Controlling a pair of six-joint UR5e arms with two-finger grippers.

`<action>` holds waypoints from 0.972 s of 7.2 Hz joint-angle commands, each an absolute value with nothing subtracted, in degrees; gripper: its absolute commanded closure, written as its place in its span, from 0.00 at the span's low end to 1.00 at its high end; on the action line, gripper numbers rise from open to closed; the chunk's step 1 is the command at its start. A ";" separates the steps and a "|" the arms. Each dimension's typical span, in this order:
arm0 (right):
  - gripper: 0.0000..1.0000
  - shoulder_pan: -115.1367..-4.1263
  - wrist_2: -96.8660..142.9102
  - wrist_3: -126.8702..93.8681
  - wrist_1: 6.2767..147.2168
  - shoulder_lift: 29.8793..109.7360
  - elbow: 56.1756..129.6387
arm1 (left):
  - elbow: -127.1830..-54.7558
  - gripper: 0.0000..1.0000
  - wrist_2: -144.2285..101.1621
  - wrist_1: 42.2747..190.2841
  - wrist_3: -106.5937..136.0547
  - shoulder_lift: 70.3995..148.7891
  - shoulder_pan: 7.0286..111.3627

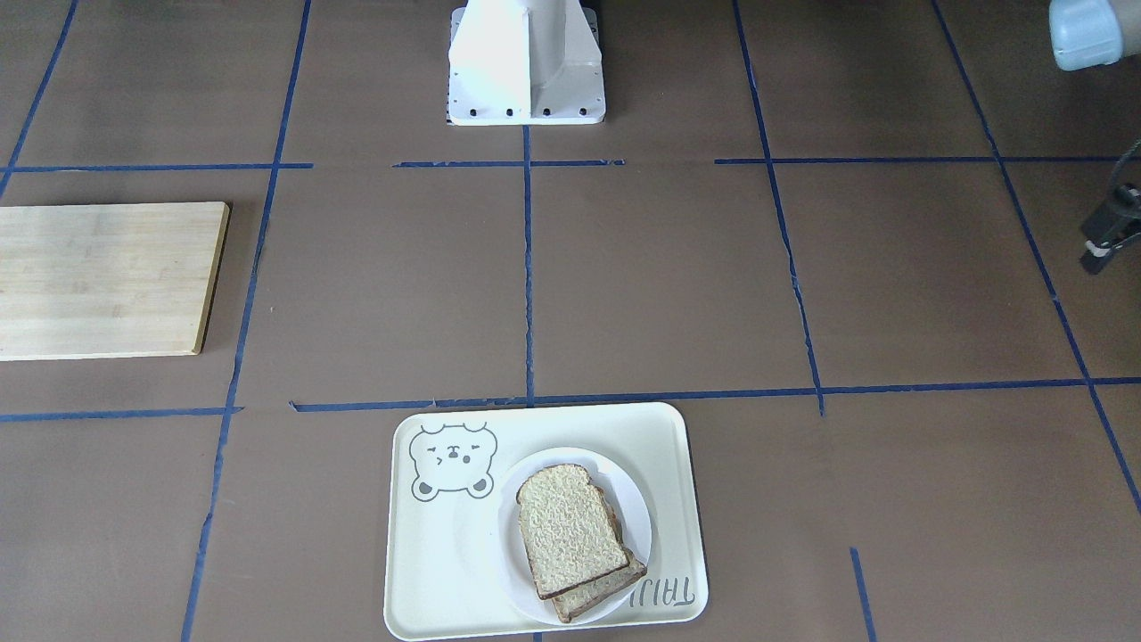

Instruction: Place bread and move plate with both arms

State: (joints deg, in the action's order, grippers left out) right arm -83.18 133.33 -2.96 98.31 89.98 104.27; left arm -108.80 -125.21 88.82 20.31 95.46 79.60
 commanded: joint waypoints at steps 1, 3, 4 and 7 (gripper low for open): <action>0.00 -90.93 138.67 8.56 96.78 91.93 95.33 | -106.27 0.00 -126.74 80.79 1.03 91.96 85.85; 0.00 -92.20 138.87 8.27 81.90 91.94 85.91 | -101.27 0.00 -128.83 81.21 -6.49 87.12 87.80; 0.00 -92.02 138.87 8.17 79.13 91.85 83.35 | -99.34 0.00 -131.37 81.47 -6.50 86.06 87.80; 0.00 -92.11 139.57 3.19 79.10 91.41 83.49 | -96.77 0.00 -132.01 81.48 -8.25 85.34 89.11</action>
